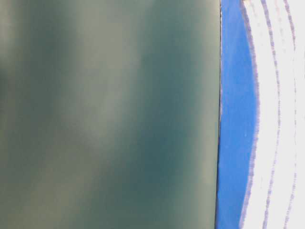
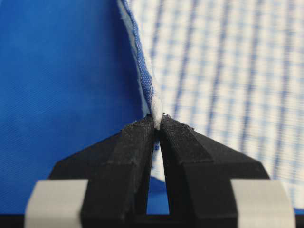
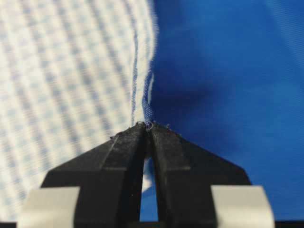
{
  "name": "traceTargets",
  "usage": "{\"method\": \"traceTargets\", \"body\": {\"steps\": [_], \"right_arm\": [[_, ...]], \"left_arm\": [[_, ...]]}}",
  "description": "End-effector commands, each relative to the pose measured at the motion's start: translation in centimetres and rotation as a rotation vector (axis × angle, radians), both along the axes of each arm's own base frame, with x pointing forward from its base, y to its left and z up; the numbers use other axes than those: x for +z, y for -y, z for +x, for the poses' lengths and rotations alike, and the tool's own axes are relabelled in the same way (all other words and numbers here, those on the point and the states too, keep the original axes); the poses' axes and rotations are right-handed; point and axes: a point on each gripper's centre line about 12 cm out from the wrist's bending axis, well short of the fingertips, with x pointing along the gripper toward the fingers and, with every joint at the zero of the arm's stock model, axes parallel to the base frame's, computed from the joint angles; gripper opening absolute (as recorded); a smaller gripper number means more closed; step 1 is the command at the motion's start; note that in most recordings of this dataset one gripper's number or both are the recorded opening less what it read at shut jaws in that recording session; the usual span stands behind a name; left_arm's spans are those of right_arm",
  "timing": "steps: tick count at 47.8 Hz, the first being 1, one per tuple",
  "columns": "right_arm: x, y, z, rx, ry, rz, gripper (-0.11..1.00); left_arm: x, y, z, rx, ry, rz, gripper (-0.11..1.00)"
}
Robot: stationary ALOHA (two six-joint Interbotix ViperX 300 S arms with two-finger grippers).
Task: Fold the blue towel.
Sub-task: 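Pull the far corners toward the near edge, folding the towel in half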
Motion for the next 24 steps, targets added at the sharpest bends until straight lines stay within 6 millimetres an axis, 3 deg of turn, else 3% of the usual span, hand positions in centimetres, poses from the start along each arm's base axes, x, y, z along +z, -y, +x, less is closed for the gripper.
{"method": "traceTargets", "body": {"steps": [1, 24], "right_arm": [[1.2, -1.3, 0.1, 0.039, 0.041, 0.006, 0.05], [1.5, -9.2, -0.5, 0.261, 0.055, 0.113, 0.05]], "left_arm": [[1.0, 1.0, 0.0, -0.037, 0.029, 0.0, 0.03], [1.6, 7.2, -1.8, -0.238, 0.036, -0.074, 0.03]]}}
